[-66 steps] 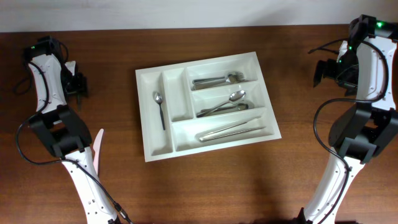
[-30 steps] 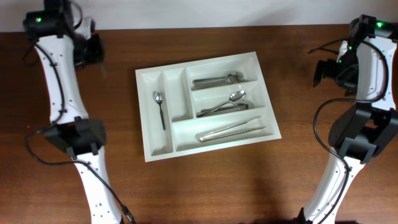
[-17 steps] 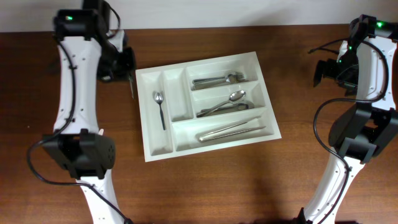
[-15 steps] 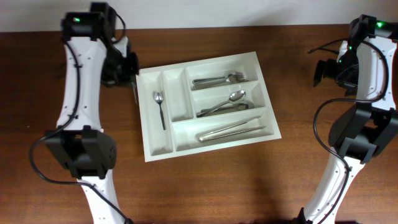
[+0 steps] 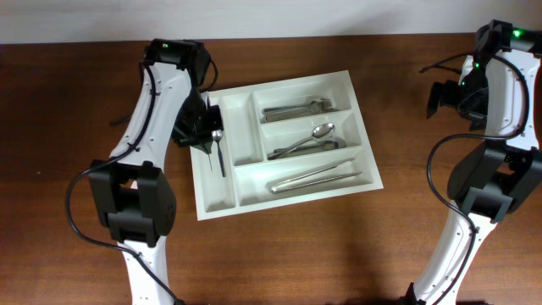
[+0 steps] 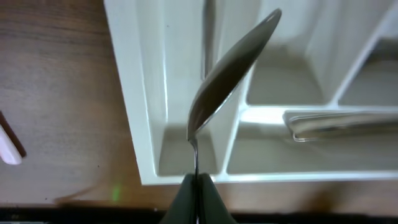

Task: Pack container
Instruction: 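Carry the spoon into the left compartment beside the first spoon, then open the left gripper and move it toward the pink knife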

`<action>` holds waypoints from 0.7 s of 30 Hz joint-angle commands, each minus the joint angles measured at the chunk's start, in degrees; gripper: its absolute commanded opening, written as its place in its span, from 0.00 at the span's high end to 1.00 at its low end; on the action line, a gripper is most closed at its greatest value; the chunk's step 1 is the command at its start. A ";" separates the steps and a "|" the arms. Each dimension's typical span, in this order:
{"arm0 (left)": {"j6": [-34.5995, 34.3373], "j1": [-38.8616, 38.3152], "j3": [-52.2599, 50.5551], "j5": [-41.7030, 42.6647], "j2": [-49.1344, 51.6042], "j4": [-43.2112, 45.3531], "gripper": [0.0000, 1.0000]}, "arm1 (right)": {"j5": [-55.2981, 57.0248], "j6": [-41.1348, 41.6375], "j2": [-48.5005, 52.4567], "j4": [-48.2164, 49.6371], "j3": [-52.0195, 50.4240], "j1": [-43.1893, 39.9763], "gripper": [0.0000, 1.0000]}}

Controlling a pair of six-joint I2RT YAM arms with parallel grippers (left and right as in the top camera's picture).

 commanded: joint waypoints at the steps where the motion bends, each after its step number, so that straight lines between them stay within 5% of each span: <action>1: -3.28 0.61 -1.22 -2.16 -0.98 1.88 0.98 | -0.48 -0.44 -0.28 0.07 -0.22 0.26 0.01; 21: 0.02 0.83 -7.96 -3.87 -0.96 14.78 0.91 | -0.48 -0.44 -0.28 0.07 -0.22 0.26 0.02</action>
